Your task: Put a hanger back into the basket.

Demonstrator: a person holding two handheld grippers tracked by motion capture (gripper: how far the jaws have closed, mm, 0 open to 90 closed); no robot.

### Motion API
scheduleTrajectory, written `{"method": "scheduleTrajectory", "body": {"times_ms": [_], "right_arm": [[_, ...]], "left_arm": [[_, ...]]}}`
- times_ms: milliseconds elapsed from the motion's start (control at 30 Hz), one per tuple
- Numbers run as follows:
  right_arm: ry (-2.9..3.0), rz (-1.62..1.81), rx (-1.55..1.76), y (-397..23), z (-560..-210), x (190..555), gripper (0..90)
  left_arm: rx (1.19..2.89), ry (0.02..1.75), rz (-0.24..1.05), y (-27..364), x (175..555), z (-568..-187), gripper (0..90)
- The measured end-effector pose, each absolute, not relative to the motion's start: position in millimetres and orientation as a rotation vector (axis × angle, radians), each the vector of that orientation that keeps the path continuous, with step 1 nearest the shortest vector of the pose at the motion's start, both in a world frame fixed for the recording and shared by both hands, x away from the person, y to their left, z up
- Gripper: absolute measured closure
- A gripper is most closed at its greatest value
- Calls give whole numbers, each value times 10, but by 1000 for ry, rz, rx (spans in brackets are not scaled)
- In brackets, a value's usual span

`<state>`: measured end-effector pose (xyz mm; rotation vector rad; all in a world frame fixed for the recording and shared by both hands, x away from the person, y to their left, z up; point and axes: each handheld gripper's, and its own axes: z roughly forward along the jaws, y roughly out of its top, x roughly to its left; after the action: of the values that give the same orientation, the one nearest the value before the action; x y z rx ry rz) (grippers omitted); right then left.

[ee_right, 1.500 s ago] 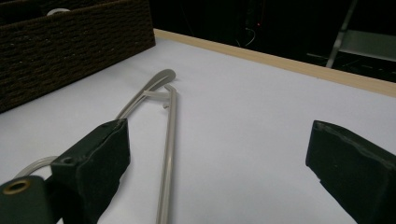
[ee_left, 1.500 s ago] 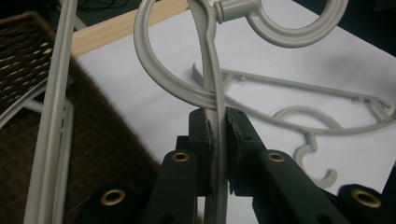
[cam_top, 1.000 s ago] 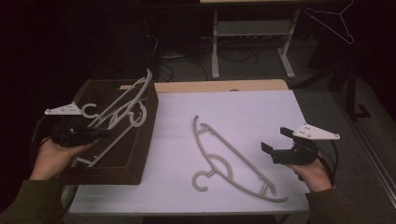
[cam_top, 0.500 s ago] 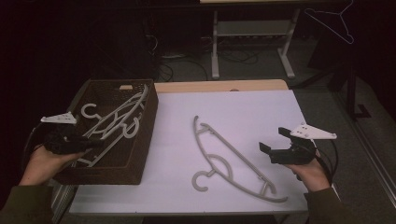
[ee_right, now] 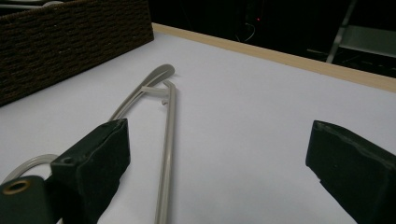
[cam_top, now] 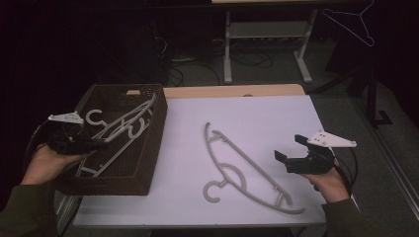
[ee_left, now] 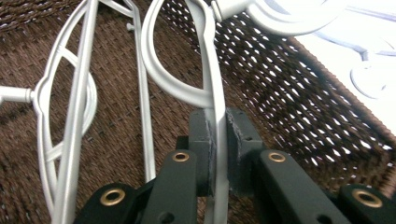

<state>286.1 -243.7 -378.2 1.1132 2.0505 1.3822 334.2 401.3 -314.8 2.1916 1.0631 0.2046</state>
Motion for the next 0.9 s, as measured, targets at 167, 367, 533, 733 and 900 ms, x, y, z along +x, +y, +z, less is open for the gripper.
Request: {"method": "scheduleTrajectory", "body": {"times_ms": [167,367,533,733,900], "right_arm": [[2049,1383,1113,-2453,-3781,2854,61],[2038,1386,1115,-2470,-3774,2845,61],[2042,1386,1112,-2458,-3770,2846,61],[2044,1387,1113,-2464,-3774,2847,61],[2037,1389,1117,-2483,-3771,2841,61]], "left_arm": [[2190,1093,226,4053,3384,-3310,783],[2163,1083,263,4020,3338,-3286,579],[2169,984,237,3759,3327,-3268,540],[2242,893,223,3452,3371,-3342,514],[2261,858,200,3321,3397,-3416,512]]}}
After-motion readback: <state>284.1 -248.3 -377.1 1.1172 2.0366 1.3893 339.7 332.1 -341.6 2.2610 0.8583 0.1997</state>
